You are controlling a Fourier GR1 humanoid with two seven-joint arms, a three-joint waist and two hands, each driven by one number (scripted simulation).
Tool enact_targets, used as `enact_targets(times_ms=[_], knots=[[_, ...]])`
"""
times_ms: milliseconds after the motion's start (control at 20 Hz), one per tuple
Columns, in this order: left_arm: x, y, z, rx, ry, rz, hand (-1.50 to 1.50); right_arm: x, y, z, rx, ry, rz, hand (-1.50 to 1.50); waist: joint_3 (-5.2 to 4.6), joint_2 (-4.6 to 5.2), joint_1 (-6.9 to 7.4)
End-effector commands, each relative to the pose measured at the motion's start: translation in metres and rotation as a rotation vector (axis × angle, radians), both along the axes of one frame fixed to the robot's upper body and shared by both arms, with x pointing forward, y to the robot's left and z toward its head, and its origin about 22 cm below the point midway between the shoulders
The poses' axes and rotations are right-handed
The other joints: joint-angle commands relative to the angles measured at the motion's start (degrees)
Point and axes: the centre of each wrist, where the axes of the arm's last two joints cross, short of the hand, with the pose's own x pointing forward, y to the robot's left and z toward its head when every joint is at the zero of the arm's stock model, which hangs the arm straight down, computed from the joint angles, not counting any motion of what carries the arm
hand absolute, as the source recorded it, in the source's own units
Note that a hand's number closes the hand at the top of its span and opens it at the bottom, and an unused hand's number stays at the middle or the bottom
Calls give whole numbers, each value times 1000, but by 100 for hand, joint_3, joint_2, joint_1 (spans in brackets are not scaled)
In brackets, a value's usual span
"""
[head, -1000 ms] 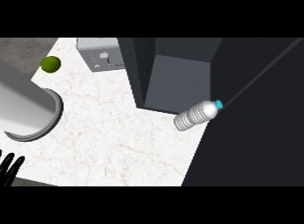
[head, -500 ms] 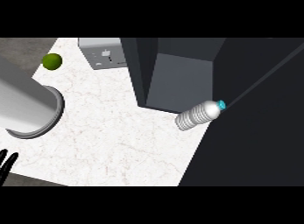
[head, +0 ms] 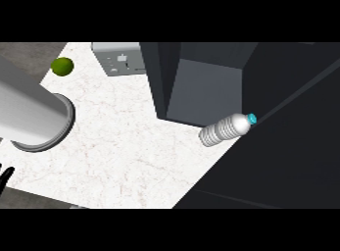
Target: Pick up the bottled water, place it into the cabinet and close the cabinet
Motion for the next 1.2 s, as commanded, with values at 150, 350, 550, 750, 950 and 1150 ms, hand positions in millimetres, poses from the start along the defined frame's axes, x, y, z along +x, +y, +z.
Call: enact_targets(times_ms=[150, 350, 550, 750, 950, 1150], knots=[[-1, 9, 1, -21, 1, 18, -150, 67, 29, -6, 14, 155, -176, 150, 41, -64, -183], [-6, 18, 3, -8, 20, 26, -150, 111, 34, 1, 20, 159, -328, 150, 58, -112, -264], [-15, 19, -10, -34, 31, 56, -150, 159, 52, 19, -11, 162, -428, 150, 63, -144, -401], [-8, 12, -4, -54, 28, 24, -150, 200, 64, 25, -53, 152, -476, 150, 82, -124, -493], [-8, 20, -3, -51, 23, 12, -150, 226, 67, 28, -59, 164, -502, 150, 82, -127, -575], [-17, 15, -4, -56, 31, 25, -150, 240, 61, 26, -56, 155, -514, 150, 90, -152, -574]])
